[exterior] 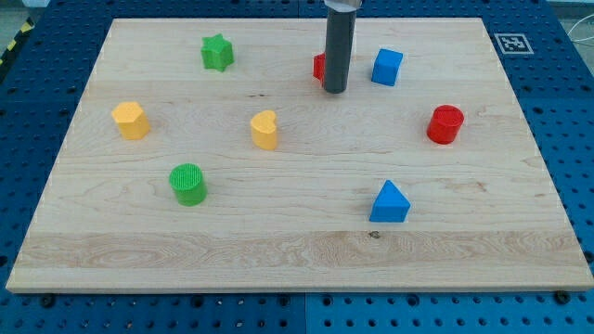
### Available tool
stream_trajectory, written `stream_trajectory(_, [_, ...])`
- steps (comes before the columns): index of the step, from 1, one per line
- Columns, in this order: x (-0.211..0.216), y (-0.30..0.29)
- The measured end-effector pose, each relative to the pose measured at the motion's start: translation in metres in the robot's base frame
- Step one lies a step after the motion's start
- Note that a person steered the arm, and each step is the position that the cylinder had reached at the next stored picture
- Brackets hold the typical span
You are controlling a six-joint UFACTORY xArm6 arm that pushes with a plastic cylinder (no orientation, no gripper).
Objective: Nudge the red star right
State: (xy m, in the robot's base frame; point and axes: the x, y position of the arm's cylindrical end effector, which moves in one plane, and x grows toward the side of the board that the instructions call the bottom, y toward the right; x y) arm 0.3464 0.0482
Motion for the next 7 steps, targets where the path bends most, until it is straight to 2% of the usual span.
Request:
stream_trajectory(2, [0.003,-0.001])
stream_trajectory(3, [0.034,-0.012])
stream_trajectory(4, [0.048,-0.041])
stream_trajectory(5, [0.035,-0.076])
stream_trajectory(6, [0.001,-0.097])
stream_trajectory(7, [-0.007,-0.098])
